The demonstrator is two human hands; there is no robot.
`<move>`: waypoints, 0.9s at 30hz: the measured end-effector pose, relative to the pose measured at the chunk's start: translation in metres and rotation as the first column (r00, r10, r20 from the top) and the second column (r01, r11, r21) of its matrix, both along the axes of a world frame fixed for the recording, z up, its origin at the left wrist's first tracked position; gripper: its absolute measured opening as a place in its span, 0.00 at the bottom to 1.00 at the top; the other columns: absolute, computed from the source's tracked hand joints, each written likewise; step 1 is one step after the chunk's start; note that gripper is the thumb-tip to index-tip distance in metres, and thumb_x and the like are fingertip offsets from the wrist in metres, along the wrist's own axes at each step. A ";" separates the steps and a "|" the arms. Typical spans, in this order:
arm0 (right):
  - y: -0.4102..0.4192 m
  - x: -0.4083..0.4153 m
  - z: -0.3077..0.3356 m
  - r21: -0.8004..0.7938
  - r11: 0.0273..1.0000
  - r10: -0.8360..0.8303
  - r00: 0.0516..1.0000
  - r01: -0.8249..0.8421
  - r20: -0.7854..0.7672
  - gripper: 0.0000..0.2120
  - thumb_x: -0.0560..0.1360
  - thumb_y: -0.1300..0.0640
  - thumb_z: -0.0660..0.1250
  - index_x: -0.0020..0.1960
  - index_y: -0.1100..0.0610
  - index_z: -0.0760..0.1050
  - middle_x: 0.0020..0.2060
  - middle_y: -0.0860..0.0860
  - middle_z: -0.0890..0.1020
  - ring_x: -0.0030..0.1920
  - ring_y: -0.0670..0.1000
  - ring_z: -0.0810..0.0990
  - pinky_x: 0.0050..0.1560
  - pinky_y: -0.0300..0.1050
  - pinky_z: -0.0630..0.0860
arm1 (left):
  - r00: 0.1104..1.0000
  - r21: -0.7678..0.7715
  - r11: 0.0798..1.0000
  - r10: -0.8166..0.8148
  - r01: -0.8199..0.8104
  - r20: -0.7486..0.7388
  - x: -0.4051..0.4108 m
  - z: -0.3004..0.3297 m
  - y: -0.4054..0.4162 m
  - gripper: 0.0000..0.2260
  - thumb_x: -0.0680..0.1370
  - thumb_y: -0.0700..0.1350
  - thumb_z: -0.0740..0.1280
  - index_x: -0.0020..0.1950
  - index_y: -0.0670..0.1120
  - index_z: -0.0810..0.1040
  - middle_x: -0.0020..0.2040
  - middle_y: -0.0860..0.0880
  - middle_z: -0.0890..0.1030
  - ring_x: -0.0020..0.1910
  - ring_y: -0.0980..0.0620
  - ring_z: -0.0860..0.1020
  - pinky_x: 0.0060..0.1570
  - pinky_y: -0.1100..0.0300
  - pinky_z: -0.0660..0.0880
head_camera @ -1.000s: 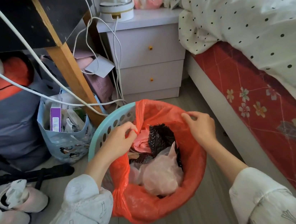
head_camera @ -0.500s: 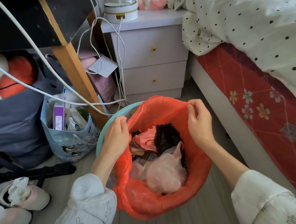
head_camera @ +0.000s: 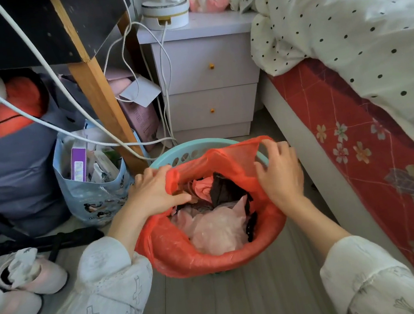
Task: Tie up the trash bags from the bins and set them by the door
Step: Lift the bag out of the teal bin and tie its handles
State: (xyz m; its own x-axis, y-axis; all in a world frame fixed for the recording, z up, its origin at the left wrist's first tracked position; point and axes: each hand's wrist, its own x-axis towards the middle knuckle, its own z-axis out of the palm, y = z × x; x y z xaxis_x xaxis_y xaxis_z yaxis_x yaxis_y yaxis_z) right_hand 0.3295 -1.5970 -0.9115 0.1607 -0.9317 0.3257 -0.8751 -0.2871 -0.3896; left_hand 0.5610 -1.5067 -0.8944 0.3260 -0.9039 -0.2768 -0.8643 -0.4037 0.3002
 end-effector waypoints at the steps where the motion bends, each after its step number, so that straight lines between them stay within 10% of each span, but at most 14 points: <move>1: -0.002 -0.003 0.000 0.103 0.992 -0.076 0.997 0.078 -0.027 0.29 0.73 0.50 0.66 0.70 0.56 0.61 0.66 0.57 0.69 0.65 0.60 0.68 0.60 0.59 0.69 | 0.998 0.082 0.996 -0.045 0.047 -0.033 0.001 0.001 0.000 0.42 0.66 0.65 0.68 0.73 0.56 0.51 0.73 0.45 0.59 0.71 0.41 0.58 0.69 0.44 0.61; 3: -0.007 -0.008 -0.004 0.414 0.891 -0.233 0.970 0.186 0.065 0.42 0.71 0.45 0.68 0.74 0.60 0.51 0.72 0.59 0.61 0.71 0.61 0.61 0.67 0.60 0.63 | 0.995 0.195 0.975 -0.104 0.103 -0.006 -0.003 0.001 0.003 0.47 0.65 0.65 0.69 0.74 0.56 0.44 0.76 0.45 0.54 0.73 0.41 0.55 0.70 0.44 0.59; 6: -0.012 -0.015 -0.010 0.684 0.718 -0.382 0.895 0.132 0.229 0.36 0.71 0.45 0.68 0.68 0.68 0.63 0.66 0.64 0.71 0.66 0.63 0.71 0.63 0.53 0.70 | 0.983 0.227 0.973 -0.001 -0.041 0.184 -0.009 0.003 0.009 0.50 0.67 0.58 0.72 0.75 0.51 0.38 0.76 0.43 0.48 0.74 0.39 0.50 0.69 0.43 0.58; 12: -0.007 -0.011 -0.016 0.552 0.814 -0.429 0.827 0.181 0.363 0.19 0.74 0.53 0.65 0.57 0.66 0.77 0.56 0.66 0.79 0.59 0.64 0.76 0.57 0.50 0.72 | 0.959 0.144 0.953 0.248 -0.266 0.134 0.008 0.000 0.017 0.24 0.70 0.47 0.72 0.61 0.39 0.68 0.62 0.38 0.73 0.60 0.39 0.74 0.55 0.50 0.73; 16: -0.016 -0.009 -0.022 0.553 0.780 -0.576 0.678 0.291 0.456 0.19 0.77 0.57 0.62 0.60 0.71 0.72 0.60 0.67 0.76 0.63 0.64 0.73 0.62 0.51 0.69 | 0.900 -0.239 0.876 0.368 -0.420 -0.232 -0.003 -0.010 0.005 0.27 0.72 0.45 0.69 0.68 0.37 0.65 0.64 0.38 0.74 0.65 0.39 0.71 0.63 0.48 0.70; 23: -0.026 0.000 -0.028 0.563 0.739 -0.673 0.434 0.370 0.599 0.19 0.79 0.61 0.55 0.66 0.69 0.66 0.66 0.65 0.69 0.66 0.63 0.69 0.66 0.50 0.64 | 0.748 -0.172 0.871 0.276 -0.461 -0.604 -0.029 -0.036 -0.015 0.34 0.64 0.55 0.72 0.66 0.45 0.69 0.63 0.45 0.76 0.64 0.46 0.73 0.65 0.49 0.69; 27: -0.027 -0.008 -0.030 0.543 0.784 -0.615 0.496 0.300 0.613 0.17 0.77 0.59 0.59 0.64 0.63 0.73 0.63 0.60 0.74 0.60 0.59 0.76 0.59 0.45 0.70 | 0.714 -0.206 0.815 0.316 -0.541 -0.624 -0.029 -0.044 -0.020 0.10 0.70 0.44 0.71 0.49 0.44 0.77 0.51 0.44 0.81 0.53 0.45 0.78 0.58 0.54 0.73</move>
State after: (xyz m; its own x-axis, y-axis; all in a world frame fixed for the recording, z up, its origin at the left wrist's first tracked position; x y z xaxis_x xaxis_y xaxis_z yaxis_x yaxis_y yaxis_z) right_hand 0.3214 -1.6238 -0.9419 -0.4652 -0.8573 -0.2208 -0.2027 0.3459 -0.9161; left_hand 0.5322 -1.5265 -0.9389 0.5993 -0.7680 -0.2258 -0.2656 -0.4569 0.8489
